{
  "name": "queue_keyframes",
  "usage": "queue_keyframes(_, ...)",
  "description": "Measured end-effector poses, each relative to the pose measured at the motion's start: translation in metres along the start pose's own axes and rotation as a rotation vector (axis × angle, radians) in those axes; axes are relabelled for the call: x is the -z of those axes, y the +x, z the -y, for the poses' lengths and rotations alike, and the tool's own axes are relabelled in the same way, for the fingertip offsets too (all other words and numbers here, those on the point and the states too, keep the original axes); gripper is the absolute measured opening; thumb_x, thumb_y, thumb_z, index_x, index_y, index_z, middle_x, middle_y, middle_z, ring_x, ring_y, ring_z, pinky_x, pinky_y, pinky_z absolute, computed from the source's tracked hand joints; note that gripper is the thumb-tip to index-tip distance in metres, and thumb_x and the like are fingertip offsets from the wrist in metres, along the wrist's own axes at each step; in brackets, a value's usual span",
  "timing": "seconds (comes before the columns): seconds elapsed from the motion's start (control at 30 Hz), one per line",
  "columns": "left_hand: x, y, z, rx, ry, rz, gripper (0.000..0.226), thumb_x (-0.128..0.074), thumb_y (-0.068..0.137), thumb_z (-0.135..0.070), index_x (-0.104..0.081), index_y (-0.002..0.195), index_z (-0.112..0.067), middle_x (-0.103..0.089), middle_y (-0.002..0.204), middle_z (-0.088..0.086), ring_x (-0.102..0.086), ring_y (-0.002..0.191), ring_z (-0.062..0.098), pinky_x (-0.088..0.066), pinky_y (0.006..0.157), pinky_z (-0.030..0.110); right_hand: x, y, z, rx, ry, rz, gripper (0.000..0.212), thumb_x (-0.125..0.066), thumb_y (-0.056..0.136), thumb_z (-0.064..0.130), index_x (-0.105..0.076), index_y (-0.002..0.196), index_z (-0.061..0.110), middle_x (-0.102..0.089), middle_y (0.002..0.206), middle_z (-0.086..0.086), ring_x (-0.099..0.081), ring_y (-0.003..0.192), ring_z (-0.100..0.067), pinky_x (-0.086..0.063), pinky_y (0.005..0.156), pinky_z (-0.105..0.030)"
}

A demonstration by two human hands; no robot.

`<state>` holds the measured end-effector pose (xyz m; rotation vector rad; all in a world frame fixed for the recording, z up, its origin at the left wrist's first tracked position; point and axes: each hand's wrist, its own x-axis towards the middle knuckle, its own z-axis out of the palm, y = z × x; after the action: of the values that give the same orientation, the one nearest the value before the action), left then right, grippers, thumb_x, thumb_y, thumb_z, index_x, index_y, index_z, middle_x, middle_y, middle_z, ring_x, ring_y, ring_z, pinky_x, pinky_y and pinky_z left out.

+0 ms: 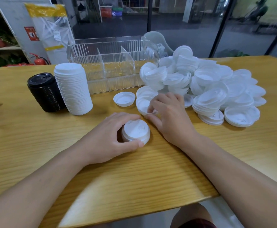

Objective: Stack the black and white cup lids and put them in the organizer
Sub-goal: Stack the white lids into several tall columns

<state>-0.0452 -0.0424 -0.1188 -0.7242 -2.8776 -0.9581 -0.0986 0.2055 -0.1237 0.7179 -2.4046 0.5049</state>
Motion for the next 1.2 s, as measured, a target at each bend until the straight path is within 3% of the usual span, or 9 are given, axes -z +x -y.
queue_keyframes(0.1,0.001,0.0,-0.001,0.028,-0.095,-0.037,0.077,-0.075,0.087,-0.077,-0.055,0.154,-0.045,-0.057,0.145,-0.032,-0.051,0.14,-0.005,-0.045,0.115,0.029,0.003,-0.004,-0.002,-0.062,0.153,-0.008,0.011,-0.079,0.096,0.022,-0.069,0.1,0.025,-0.069,0.112,0.012,-0.059,0.111,-0.014,-0.037,0.108,-0.046)
queue_keyframes(0.23,0.002,0.003,0.0,0.034,-0.257,-0.247,0.059,-0.069,0.101,-0.063,-0.057,0.154,-0.04,-0.065,0.143,-0.023,-0.06,0.137,0.002,-0.052,0.107,0.035,0.017,-0.007,0.003,-0.236,0.446,-0.05,0.011,-0.072,0.104,0.02,-0.071,0.115,0.022,-0.073,0.109,0.015,-0.064,0.106,-0.005,-0.045,0.094,-0.019)
queue_keyframes(0.43,0.001,0.003,-0.008,-0.073,-0.312,-0.326,0.07,-0.081,0.1,-0.022,-0.051,0.162,-0.037,-0.061,0.153,-0.016,-0.065,0.136,0.009,-0.054,0.107,0.031,0.025,-0.004,0.013,-0.303,0.936,-0.063,0.024,-0.068,0.107,0.013,-0.064,0.131,0.016,-0.075,0.107,-0.009,-0.071,0.098,-0.036,-0.058,0.085,-0.048)
queue_keyframes(0.67,-0.001,0.003,-0.009,-0.137,-0.233,-0.347,0.065,-0.09,0.092,-0.02,-0.065,0.151,-0.033,-0.068,0.133,-0.012,-0.066,0.116,0.022,-0.053,0.098,0.03,0.028,-0.004,0.015,-0.328,1.028,-0.007,0.014,-0.067,0.106,0.008,-0.072,0.117,0.001,-0.078,0.114,-0.008,-0.075,0.104,-0.02,-0.06,0.088,-0.033)
queue_keyframes(0.77,0.001,0.003,-0.009,-0.132,-0.232,-0.388,0.057,-0.09,0.092,-0.026,-0.069,0.144,-0.035,-0.069,0.126,-0.01,-0.067,0.11,0.022,-0.053,0.093,0.032,0.03,-0.007,0.019,-0.3,1.115,0.112,0.036,-0.079,0.096,0.005,-0.068,0.13,0.002,-0.077,0.126,-0.005,-0.077,0.113,-0.022,-0.062,0.096,-0.041)
queue_keyframes(0.87,0.002,0.003,-0.01,-0.101,-0.232,-0.409,0.054,-0.086,0.093,-0.035,-0.069,0.143,-0.037,-0.069,0.125,-0.01,-0.067,0.109,0.023,-0.054,0.09,0.036,0.026,-0.01,0.017,-0.22,1.001,0.171,0.068,-0.094,0.082,0.009,-0.062,0.142,0.009,-0.071,0.138,-0.003,-0.072,0.126,-0.024,-0.056,0.11,-0.052)
queue_keyframes(0.93,0.002,0.003,-0.01,-0.081,-0.228,-0.4,0.055,-0.086,0.092,-0.039,-0.068,0.144,-0.037,-0.069,0.125,-0.012,-0.067,0.111,0.021,-0.053,0.09,0.038,0.025,-0.011,0.015,-0.202,0.911,0.172,0.073,-0.097,0.08,0.012,-0.062,0.143,0.013,-0.07,0.139,0.001,-0.07,0.128,-0.02,-0.054,0.112,-0.051)
queue_keyframes(1.1,0.012,-0.002,-0.004,0.052,-0.18,-0.079,0.115,-0.094,0.069,-0.066,-0.03,0.165,-0.055,-0.06,0.145,-0.024,-0.054,0.138,0.006,-0.045,0.112,0.034,0.032,-0.012,0.013,-0.238,0.88,0.183,0.058,-0.092,0.086,0.016,-0.063,0.137,0.016,-0.075,0.13,0.005,-0.071,0.123,-0.016,-0.057,0.104,-0.046)
queue_keyframes(1.2,0.011,-0.002,-0.001,0.074,-0.146,0.009,0.132,-0.1,0.064,-0.065,-0.014,0.164,-0.065,-0.06,0.144,-0.026,-0.05,0.142,0.004,-0.039,0.122,0.036,0.032,-0.015,0.014,-0.223,0.687,0.269,0.049,-0.09,0.087,0.042,-0.067,0.129,0.031,-0.071,0.131,0.013,-0.066,0.119,-0.017,-0.05,0.089,-0.038)
